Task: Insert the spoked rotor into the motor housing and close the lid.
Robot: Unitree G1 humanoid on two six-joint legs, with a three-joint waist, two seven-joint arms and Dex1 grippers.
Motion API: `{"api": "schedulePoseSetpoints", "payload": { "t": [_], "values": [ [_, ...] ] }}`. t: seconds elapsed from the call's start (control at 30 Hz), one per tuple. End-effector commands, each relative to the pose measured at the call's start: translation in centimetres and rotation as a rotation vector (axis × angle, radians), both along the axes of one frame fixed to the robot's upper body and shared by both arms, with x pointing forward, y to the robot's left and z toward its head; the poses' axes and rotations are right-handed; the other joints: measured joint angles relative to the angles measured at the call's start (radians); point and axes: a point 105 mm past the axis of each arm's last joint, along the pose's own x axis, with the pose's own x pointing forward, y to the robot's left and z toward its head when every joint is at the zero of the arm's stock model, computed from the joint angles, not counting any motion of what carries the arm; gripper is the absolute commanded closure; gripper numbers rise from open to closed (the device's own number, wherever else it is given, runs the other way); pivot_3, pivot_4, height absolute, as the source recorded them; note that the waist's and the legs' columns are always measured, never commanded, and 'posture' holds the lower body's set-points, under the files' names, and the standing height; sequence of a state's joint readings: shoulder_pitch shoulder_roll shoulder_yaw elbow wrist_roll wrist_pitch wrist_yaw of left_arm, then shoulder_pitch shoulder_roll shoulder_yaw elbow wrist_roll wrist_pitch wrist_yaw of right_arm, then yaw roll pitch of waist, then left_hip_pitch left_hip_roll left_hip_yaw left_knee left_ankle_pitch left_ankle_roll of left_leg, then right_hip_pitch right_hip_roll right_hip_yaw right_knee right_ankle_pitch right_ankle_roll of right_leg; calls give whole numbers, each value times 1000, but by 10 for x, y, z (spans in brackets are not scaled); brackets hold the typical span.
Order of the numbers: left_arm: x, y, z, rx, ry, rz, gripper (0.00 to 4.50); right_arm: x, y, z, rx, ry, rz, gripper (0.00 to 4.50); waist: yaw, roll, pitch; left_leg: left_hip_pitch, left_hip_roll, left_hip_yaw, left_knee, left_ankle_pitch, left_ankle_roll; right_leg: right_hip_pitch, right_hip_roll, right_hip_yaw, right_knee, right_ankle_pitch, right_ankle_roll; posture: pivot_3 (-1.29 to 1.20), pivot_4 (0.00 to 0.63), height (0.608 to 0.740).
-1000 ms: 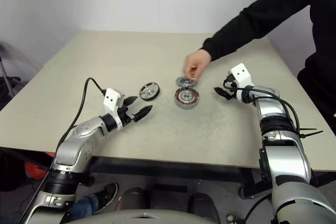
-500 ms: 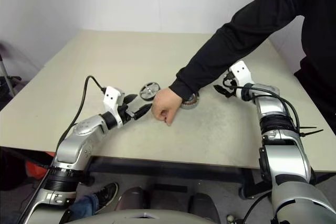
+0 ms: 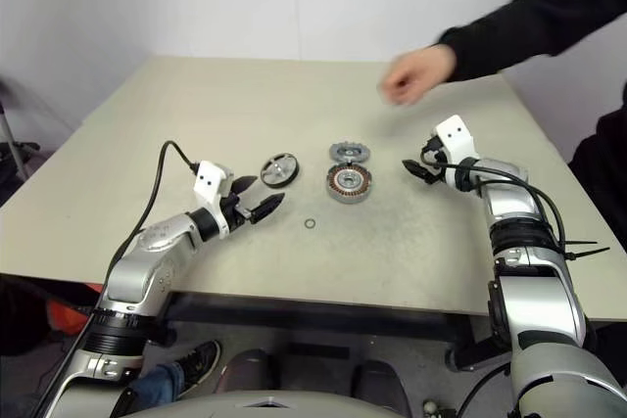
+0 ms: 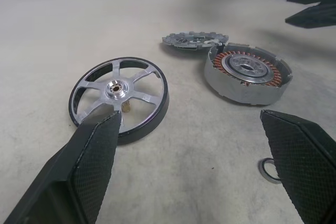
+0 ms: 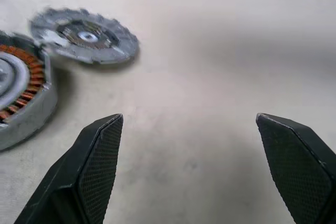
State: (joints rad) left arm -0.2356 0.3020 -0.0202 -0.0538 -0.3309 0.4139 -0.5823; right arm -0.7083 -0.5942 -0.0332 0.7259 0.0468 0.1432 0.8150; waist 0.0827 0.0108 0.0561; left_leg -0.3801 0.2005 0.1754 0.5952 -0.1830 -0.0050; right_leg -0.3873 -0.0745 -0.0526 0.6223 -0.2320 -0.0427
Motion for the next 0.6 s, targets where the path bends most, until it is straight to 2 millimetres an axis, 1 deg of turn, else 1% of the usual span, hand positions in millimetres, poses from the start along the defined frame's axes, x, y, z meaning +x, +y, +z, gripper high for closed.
{"api": "schedulePoseSetpoints", "payload": {
  "t": [0.03, 0.1, 0.13, 0.17, 0.23, 0.37, 0.47, 0.53, 0.6],
  "values": [
    [-2, -7, 12, -17, -37, -59, 0, -23, 33, 21, 49, -56, 217, 326, 9, 0, 0, 0, 0, 0, 0, 0, 0, 0, 0, 0, 0, 0, 0, 0, 0, 740],
    [-9, -18, 3, -1, -8, -152, 0, -46, 54, 25, 64, -62, 331, 326, 14, 0, 0, 0, 0, 0, -1, 0, 1, 0, 0, 0, -2, 0, 0, 0, 0, 740],
    [-9, -22, -1, 19, 0, -182, 0, -57, 62, 27, 64, -66, 366, 326, 16, 0, 0, 0, 0, 0, -2, 0, 1, 0, 0, 0, -2, 0, 0, 0, 0, 740],
    [-8, -24, -4, 34, 3, -199, 0, -64, 67, 28, 63, -67, 384, 326, 19, 1, 0, 0, 0, 0, -2, 0, 1, 0, 0, 0, -2, 0, 0, 0, 0, 740],
    [-2, -27, -6, 60, -5, -213, 0, -73, 70, 28, 69, -59, 384, 326, 19, 1, 0, 0, 0, 0, -3, 0, 0, 0, 0, 0, -3, 0, 1, 0, 0, 740],
    [5, -41, -9, 140, -48, -269, 0, -79, 65, 21, 61, -31, 337, 326, 21, 1, 0, 3, 0, 0, -3, 1, -1, 2, 0, 0, -3, -4, 8, 0, 0, 740],
    [12, -54, -21, 303, -120, -312, 0, -86, 57, 16, 41, -10, 316, 326, 24, 1, 0, 4, -1, 0, -3, 1, -1, 5, -1, 0, -4, -5, 9, 0, 0, 740],
    [10, -67, -22, 331, -154, -361, 0, -90, 53, 15, 35, -5, 305, 326, 23, 1, 0, 4, -2, 0, -4, 1, -1, 5, -2, 1, -5, -4, 9, 0, 0, 740],
    [4, -81, -26, 343, -161, -430, 0, -92, 51, 14, 35, -3, 295, 326, 18, 1, 0, 4, -2, 0, -5, 0, -1, 4, -2, 1, -6, -4, 9, 0, 0, 740]
  ]
}}
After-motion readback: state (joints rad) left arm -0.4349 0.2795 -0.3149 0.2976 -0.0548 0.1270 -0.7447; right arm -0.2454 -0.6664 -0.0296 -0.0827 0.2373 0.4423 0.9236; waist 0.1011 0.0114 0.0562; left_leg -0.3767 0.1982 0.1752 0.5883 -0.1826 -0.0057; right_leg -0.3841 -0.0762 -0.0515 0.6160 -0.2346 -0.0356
